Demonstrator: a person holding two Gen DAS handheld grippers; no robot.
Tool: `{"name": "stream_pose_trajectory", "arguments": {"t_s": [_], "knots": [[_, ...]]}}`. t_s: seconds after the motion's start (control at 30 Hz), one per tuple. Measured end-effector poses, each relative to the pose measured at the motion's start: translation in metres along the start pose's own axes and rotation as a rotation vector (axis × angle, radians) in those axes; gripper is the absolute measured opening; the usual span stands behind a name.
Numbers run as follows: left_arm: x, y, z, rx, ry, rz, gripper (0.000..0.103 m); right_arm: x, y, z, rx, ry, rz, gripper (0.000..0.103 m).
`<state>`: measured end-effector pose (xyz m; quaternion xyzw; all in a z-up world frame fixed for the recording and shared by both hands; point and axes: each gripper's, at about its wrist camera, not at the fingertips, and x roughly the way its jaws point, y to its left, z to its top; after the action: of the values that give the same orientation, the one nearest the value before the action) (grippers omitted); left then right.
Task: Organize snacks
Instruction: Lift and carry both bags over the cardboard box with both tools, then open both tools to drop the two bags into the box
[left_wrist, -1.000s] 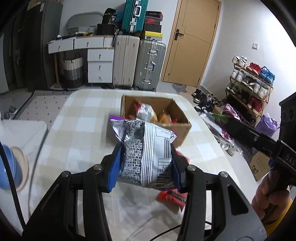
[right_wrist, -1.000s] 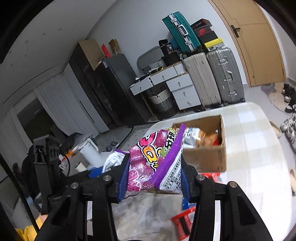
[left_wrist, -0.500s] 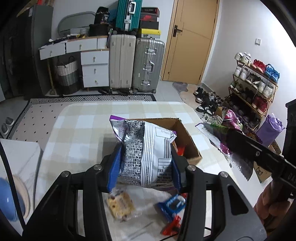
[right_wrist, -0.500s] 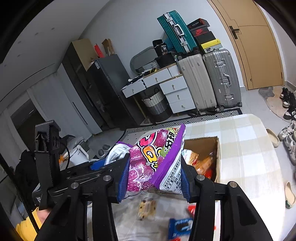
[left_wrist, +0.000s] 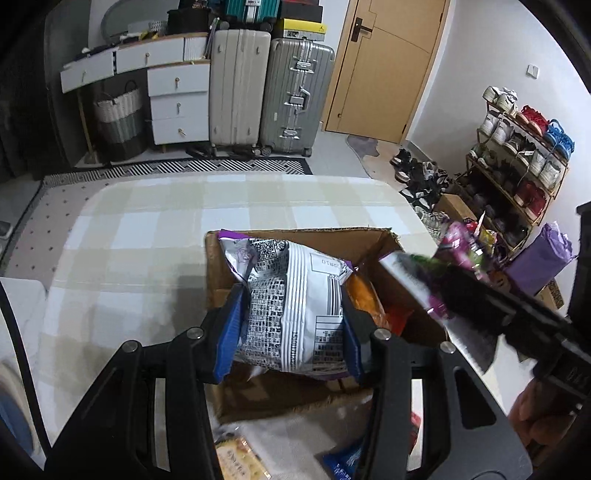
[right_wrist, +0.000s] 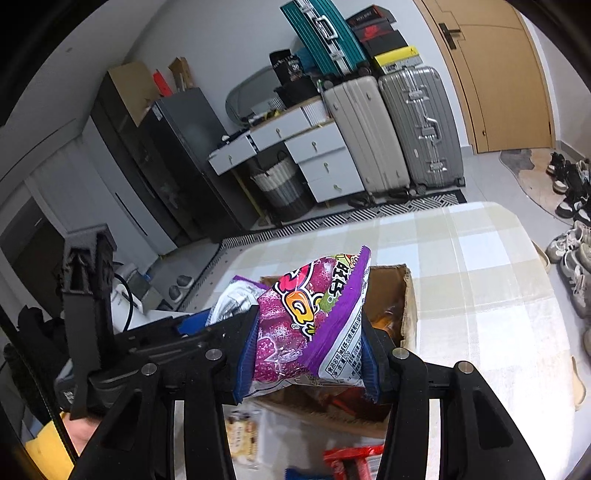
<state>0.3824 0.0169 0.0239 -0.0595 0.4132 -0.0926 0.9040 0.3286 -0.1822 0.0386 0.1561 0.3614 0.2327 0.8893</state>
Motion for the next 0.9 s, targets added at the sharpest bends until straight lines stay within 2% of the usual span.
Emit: {"name": "stream_pose_trajectory", "arguments": {"t_s": [0.27, 0.5, 0.9], "knots": [[0.043, -0.001, 0.000, 0.004, 0.032, -0.041, 0.044, 0.034, -0.017, 0.001, 0.018, 0.040, -0.005, 0.047], [0.069, -0.007, -0.002, 0.022, 0.059, -0.043, 0.044, 0.049, -0.028, -0.002, 0.038, 0.065, -0.015, 0.047], [0.070, -0.011, -0.007, 0.041, 0.071, -0.027, 0.048, 0.058, -0.021, -0.004, 0.015, 0.092, -0.052, 0.047]]}}
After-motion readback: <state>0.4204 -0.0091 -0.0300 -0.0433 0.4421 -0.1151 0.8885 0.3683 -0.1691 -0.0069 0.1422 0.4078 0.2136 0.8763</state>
